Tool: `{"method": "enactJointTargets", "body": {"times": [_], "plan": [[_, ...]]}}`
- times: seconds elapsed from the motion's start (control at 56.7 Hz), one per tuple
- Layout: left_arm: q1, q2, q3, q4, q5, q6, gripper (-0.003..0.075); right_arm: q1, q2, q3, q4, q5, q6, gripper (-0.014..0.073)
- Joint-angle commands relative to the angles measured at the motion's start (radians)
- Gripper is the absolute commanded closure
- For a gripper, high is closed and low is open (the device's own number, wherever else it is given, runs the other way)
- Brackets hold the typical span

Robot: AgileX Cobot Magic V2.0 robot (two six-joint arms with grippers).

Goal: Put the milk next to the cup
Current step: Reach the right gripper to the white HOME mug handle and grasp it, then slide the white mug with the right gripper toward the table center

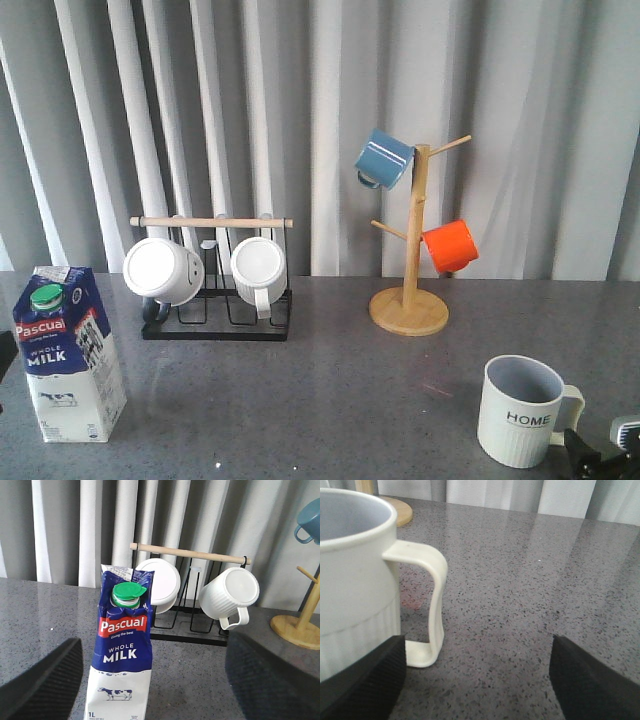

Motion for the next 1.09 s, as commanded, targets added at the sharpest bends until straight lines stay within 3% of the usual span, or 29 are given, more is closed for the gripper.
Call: {"method": "enactJointTargets", "body": {"times": [0.0, 0.441, 0.564, 0.741, 0.899, 1.076], "plan": [[-0.002, -0.006, -0.036, -0.003, -0.08, -0.01, 0.015, -0.007, -0.019, -0.032, -0.004, -0.078, -0.001, 0.0012], [-0.002, -0.006, -0.036, -0.003, -0.08, -0.01, 0.015, -0.007, 0.065, -0.13, -0.015, -0.058, 0.09, 0.0039], [-0.002, -0.006, -0.036, -0.003, -0.08, -0.01, 0.015, -0.007, 0.083, -0.157, -0.05, -0.049, 0.09, 0.0194], [-0.002, -0.006, -0.036, -0.003, -0.08, -0.01, 0.015, -0.004, 0.096, -0.172, -0.059, -0.04, 0.145, 0.0603], [-0.002, -0.006, -0.036, -0.003, -0.08, -0.01, 0.015, 0.018, 0.088, -0.172, -0.064, -0.059, 0.193, 0.0598], [-0.002, -0.006, -0.036, -0.003, -0.08, -0.01, 0.015, 0.123, 0.064, -0.198, -0.055, -0.078, 0.177, 0.0595]]}}
